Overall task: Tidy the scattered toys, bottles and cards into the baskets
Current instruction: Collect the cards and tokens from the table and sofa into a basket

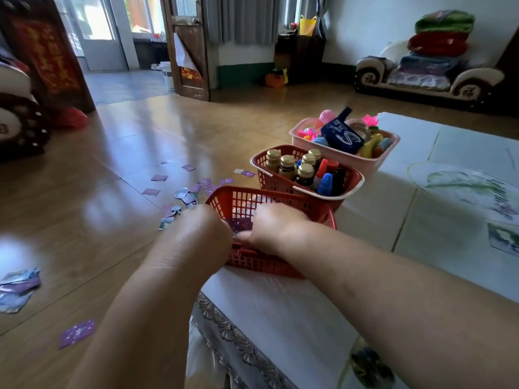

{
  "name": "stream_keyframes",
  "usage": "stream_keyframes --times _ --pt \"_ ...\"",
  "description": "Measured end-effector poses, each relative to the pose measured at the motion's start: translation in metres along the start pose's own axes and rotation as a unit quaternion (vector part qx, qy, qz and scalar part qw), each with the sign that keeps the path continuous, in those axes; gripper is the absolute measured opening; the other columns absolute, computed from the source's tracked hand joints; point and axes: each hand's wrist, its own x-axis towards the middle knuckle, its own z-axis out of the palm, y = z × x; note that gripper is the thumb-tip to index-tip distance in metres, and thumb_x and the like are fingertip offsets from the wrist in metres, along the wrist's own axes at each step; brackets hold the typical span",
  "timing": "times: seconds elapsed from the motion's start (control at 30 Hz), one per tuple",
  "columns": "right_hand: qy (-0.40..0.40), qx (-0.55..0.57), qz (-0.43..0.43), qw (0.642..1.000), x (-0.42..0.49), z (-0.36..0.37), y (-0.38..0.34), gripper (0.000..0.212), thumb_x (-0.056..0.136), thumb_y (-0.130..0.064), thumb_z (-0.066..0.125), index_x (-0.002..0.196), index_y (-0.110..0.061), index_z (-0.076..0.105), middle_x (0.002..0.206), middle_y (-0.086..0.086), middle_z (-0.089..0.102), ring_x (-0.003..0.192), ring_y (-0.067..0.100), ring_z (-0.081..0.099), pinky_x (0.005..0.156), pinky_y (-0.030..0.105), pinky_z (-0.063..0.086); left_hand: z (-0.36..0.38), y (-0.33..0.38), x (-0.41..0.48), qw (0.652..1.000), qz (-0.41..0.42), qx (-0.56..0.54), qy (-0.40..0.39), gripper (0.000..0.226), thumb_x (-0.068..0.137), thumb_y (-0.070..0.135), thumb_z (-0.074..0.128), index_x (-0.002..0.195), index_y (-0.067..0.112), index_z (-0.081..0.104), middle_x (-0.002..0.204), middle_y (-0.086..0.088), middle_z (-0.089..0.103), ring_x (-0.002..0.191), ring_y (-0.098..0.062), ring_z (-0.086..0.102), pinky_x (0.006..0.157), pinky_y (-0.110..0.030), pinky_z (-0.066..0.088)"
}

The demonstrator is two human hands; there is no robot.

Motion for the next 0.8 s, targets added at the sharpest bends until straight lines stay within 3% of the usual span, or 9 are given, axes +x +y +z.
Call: stream_keyframes --times 0.07,0.17,0.3,0.37,0.43,0.5,0.57,0.7,0.8 --pt "0.048 0.068 -0.014 0.996 -0.016 -0.016 0.012 0.031 0.092 -0.047 0.055 0.088 -0.017 0.064 0.099 0.007 0.068 0.099 0.028 0.063 0.074 0.028 0.043 0.001 0.003 -0.002 0.998 0.048 0.02 0.04 0.017 0.095 0.014 0.043 0.1 0.007 0.058 0.112 -0.021 0.063 0.103 -0.037 0.057 0.082 -0.034 0.044" --pt "0.113 0.17 -0.012 0.979 -0.059 -0.04 0.057 0.029 0.093 -0.04 0.058 0.081 -0.016 0.071 0.08 -0.001 0.071 0.076 0.014 0.065 0.064 0.027 0.047 0.004 0.016 -0.013 0.984 0.121 -0.082 0.106 0.03 0.094 0.021 0.047 0.119 0.022 0.063 0.117 -0.012 0.065 0.11 -0.033 0.056 0.092 -0.036 0.047" --pt "0.069 0.252 0.035 0.965 -0.145 -0.041 0.129 0.015 0.089 -0.029 0.067 0.081 -0.017 0.073 0.066 -0.003 0.069 0.048 0.001 0.053 0.042 0.02 0.042 0.016 0.042 -0.056 0.942 0.301 -0.146 0.023 0.015 0.09 0.022 0.06 0.094 0.032 0.071 0.08 0.007 0.067 0.066 -0.006 0.06 0.057 -0.022 0.044" --pt "0.015 0.225 0.058 0.972 -0.181 -0.026 0.155 0.008 0.083 -0.032 0.073 0.085 -0.023 0.073 0.071 -0.006 0.07 0.054 0.001 0.057 0.046 0.019 0.046 0.03 0.049 -0.08 0.924 0.365 -0.076 -0.083 0.009 0.087 0.027 0.067 0.092 0.033 0.071 0.077 0.014 0.067 0.066 0.0 0.06 0.056 -0.013 0.044" --pt "-0.058 0.177 0.051 0.981 -0.218 -0.005 0.17 0.024 0.077 -0.043 0.076 0.099 -0.039 0.069 0.089 -0.017 0.067 0.075 -0.003 0.062 0.063 0.019 0.052 0.056 0.053 -0.103 0.904 0.391 0.017 -0.171 0.021 0.088 0.035 0.068 0.109 0.037 0.065 0.101 0.017 0.066 0.087 0.0 0.061 0.073 -0.017 0.048" --pt "-0.108 0.083 -0.009 0.991 -0.242 0.019 0.18 0.052 0.072 -0.053 0.074 0.12 -0.048 0.056 0.117 -0.029 0.049 0.107 -0.007 0.05 0.09 0.024 0.047 0.08 0.05 -0.115 0.88 0.409 0.112 -0.215 0.04 0.089 0.04 0.066 0.127 0.037 0.055 0.127 0.013 0.056 0.112 -0.011 0.055 0.091 -0.027 0.047" --pt "-0.096 0.033 -0.048 0.994 -0.265 0.037 0.182 0.063 0.075 -0.052 0.07 0.133 -0.045 0.046 0.136 -0.027 0.033 0.126 -0.002 0.031 0.104 0.028 0.038 0.094 0.051 -0.122 0.853 0.436 0.186 -0.218 0.045 0.088 0.042 0.066 0.13 0.035 0.053 0.133 0.012 0.052 0.12 -0.015 0.048 0.097 -0.033 0.046" --pt "0.04 0.003 -0.116 0.992 -0.294 0.064 0.176 0.041 0.083 -0.037 0.055 0.124 -0.032 0.058 0.13 -0.014 0.053 0.108 0.013 0.054 0.086 0.025 0.052 0.1 0.054 -0.127 0.853 0.437 0.203 -0.2 0.034 0.088 0.04 0.065 0.121 0.034 0.061 0.128 0.013 0.056 0.118 -0.014 0.048 0.096 -0.032 0.046" --pt "0.108 -0.022 -0.127 0.986 -0.31 0.085 0.174 0.033 0.085 -0.023 0.061 0.119 -0.024 0.06 0.122 -0.005 0.059 0.091 0.019 0.059 0.069 0.03 0.056 0.106 0.06 -0.138 0.849 0.451 0.204 -0.188 0.026 0.09 0.035 0.063 0.116 0.032 0.064 0.121 0.01 0.058 0.11 -0.015 0.052 0.092 -0.033 0.048"
